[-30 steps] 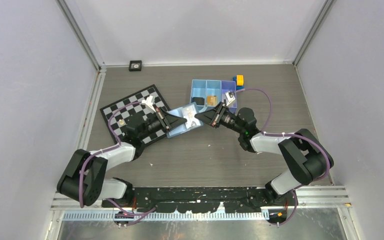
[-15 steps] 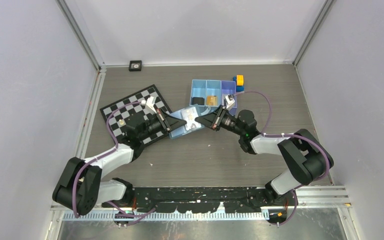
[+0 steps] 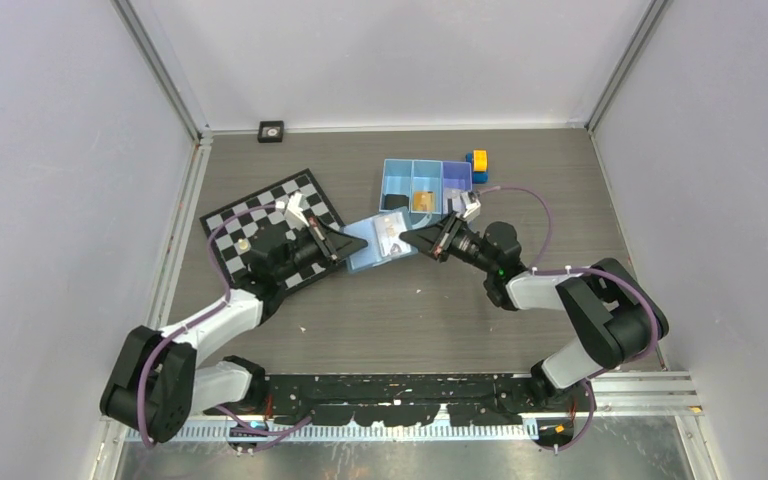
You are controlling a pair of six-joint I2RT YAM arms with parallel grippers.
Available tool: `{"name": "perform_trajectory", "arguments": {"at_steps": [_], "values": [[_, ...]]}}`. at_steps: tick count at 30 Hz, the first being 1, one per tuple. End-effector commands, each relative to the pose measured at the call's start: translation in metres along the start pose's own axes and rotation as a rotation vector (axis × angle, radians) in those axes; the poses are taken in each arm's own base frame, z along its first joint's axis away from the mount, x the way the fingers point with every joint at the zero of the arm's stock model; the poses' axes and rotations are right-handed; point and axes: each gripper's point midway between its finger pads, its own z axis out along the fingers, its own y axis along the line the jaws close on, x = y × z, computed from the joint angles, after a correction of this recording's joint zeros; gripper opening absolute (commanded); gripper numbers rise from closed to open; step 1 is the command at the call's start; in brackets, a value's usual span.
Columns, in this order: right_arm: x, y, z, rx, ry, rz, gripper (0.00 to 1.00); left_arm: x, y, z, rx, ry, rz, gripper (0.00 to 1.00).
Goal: Take the credit cards out of the card holder
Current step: Remove the credit card from the card holder.
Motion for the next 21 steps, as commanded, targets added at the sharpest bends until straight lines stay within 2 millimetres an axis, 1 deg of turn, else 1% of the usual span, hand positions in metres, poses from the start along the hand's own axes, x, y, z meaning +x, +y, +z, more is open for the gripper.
{"name": "perform_trajectory", "arguments": {"at_steps": [1,3,5,8,10,11,14,19,21], "values": [[-0.033,0.005,-0.006,-0.015,-0.128,-0.027,0.06,-0.028,0.008,-0.007,-0.07,-0.116,0.042,0.0],[-0.033,0.005,-0.006,-0.017,-0.126,-0.027,0.05,-0.029,0.009,-0.008,-0.076,-0.12,0.044,0.0],[-0.033,0.004,-0.005,-0.017,-0.123,-0.022,0.01,-0.028,0.008,-0.006,-0.069,-0.113,0.044,0.0],[-0.032,0.009,-0.004,-0.04,-0.114,-0.025,0.0,-0.025,0.005,-0.001,-0.036,-0.081,0.034,0.0],[-0.032,0.015,-0.005,-0.064,-0.112,-0.028,0.0,-0.02,0.001,0.004,0.006,-0.04,0.023,0.05],[-0.031,0.016,-0.004,-0.069,-0.109,-0.028,0.01,-0.018,-0.002,0.007,0.029,-0.023,0.016,0.1],[-0.027,0.02,-0.001,-0.082,-0.091,-0.032,0.01,-0.013,-0.008,0.014,0.087,0.017,-0.008,0.2],[-0.017,0.025,0.006,-0.093,-0.055,-0.046,0.01,-0.011,-0.019,0.017,0.158,0.042,-0.003,0.32],[-0.015,0.024,0.007,-0.094,-0.047,-0.048,0.0,-0.012,-0.021,0.016,0.169,0.036,0.002,0.34]]}}
